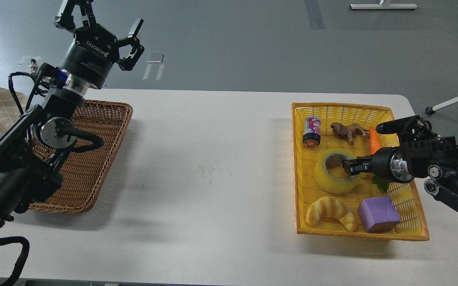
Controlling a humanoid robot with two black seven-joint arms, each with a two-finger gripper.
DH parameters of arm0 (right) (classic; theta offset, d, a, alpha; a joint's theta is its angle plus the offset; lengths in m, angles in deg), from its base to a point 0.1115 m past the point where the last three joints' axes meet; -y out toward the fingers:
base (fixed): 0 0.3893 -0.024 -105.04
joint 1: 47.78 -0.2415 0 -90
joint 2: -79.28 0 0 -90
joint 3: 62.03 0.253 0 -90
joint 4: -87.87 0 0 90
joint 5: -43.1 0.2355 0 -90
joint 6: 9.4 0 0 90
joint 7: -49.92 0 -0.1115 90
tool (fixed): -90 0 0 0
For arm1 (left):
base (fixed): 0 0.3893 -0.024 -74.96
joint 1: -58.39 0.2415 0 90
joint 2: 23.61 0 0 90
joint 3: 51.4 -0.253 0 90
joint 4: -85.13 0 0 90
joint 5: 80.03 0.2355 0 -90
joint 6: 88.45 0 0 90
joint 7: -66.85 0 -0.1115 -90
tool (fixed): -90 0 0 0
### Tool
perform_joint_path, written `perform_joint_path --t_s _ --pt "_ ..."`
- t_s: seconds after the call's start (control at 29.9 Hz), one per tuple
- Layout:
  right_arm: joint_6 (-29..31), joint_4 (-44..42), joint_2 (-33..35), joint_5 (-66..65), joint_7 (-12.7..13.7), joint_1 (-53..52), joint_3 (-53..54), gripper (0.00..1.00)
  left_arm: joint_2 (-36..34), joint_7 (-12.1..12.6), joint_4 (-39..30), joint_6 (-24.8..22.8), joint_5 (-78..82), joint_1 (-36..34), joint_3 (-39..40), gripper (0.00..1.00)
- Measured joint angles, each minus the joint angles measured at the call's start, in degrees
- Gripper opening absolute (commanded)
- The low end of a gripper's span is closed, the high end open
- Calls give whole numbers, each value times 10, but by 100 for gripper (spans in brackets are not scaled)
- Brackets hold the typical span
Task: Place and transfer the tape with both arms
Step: 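Grasp the yellow tape roll by its rim with the right gripper, then lift the tape roll out of the tray toward the left gripper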
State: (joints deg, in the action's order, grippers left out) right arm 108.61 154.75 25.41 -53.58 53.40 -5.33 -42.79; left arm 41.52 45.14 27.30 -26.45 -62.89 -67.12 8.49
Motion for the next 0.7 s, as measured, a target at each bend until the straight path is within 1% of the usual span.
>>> perform_joint_path --t_s 0.33,0.57,0.7 --pt "0 23 7 5 2 -19 3 0 -1 0 0 0 0 0 0 98" --pt "0 113 63 8 2 -60 9 0 -4 1 0 0 0 0 0 98" --pt "0 134 65 9 1 -100 16 0 -6 1 0 0 0 0 0 98"
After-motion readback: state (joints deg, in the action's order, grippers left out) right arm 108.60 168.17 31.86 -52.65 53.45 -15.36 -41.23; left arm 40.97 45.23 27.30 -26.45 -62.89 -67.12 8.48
